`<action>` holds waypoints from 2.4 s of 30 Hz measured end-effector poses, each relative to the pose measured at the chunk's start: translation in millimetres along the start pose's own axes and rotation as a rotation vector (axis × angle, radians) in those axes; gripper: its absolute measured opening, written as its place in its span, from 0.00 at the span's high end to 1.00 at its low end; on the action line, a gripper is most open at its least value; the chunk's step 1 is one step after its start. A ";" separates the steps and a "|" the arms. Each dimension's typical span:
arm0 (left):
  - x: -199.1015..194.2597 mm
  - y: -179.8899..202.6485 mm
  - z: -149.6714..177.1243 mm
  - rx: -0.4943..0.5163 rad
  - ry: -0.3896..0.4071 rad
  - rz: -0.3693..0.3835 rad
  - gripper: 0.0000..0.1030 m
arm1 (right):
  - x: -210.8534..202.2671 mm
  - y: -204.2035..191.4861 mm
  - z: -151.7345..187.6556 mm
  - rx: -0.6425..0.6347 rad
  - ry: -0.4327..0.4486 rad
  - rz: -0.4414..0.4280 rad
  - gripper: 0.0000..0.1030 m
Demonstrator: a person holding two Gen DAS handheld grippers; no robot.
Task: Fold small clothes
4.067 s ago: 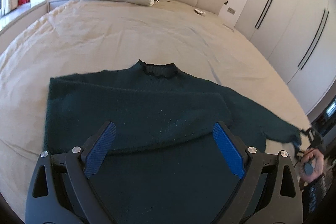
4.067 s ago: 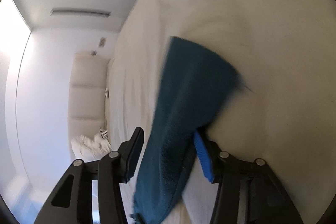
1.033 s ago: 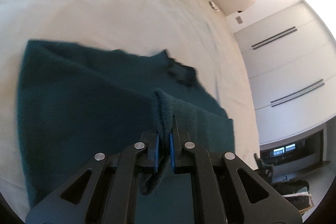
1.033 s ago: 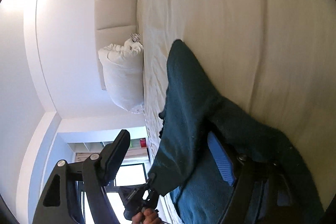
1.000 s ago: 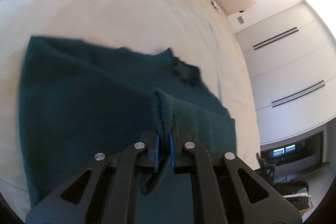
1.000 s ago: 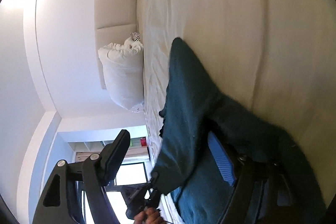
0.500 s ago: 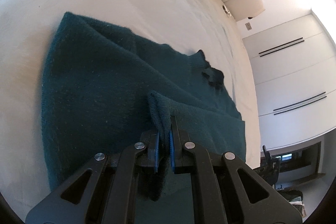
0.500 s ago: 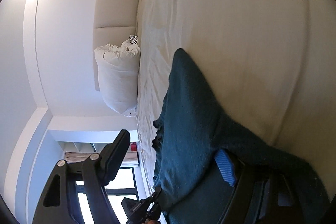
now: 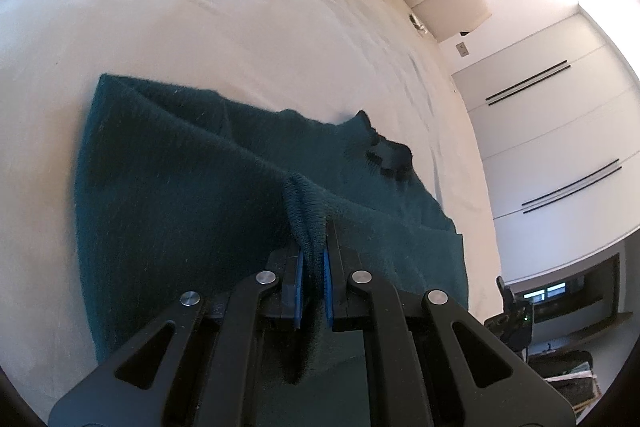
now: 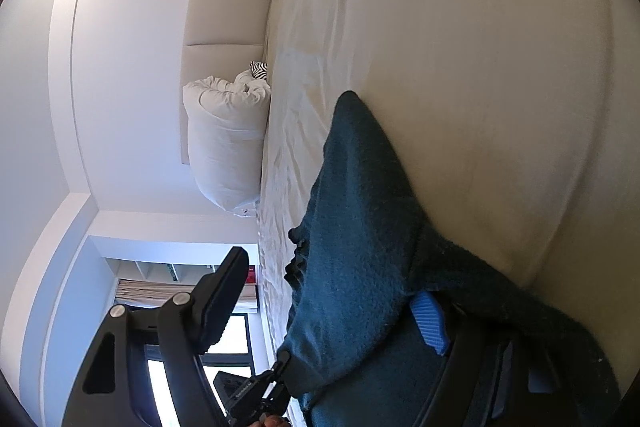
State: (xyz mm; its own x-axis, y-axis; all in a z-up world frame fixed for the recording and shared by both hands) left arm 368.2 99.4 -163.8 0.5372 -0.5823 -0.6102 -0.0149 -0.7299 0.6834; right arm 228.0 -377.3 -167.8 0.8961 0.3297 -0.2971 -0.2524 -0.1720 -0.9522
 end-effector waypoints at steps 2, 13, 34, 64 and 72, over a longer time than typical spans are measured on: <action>0.7 -2.5 2.2 0.017 -0.004 -0.016 0.94 | 0.6 0.3 0.8 -0.011 -0.003 0.001 0.25; -8.4 -23.3 17.3 0.000 -0.040 -0.074 0.90 | -28.6 0.8 12.1 -0.010 -0.104 0.053 0.26; 2.6 13.7 31.3 0.309 0.015 -0.187 0.90 | 81.7 -21.4 -30.4 -0.234 -0.373 0.066 0.35; -225.4 -60.0 202.3 0.109 0.128 -0.282 0.18 | -135.6 -9.0 67.4 -0.527 -0.325 0.167 0.23; -255.2 -62.6 262.3 0.149 0.030 -0.284 0.19 | -200.5 9.7 81.6 -0.605 -0.355 0.248 0.22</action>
State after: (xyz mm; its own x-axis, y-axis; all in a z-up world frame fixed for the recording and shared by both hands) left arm 10.9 199.8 -156.0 0.5621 -0.3384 -0.7547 0.0168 -0.9076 0.4195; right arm 16.2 -369.4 -123.3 0.6414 0.4771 -0.6008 -0.0952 -0.7276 -0.6794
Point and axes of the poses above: each gripper's, at about its wrist camera, not at the fingertips, and x roughly the way its jaws point, y to its right, z to its underside, the point moved 7 cm from there along x, roughly the way its jaws point, and after that the axes turned 7 degrees about y, right-handed, at the moved point
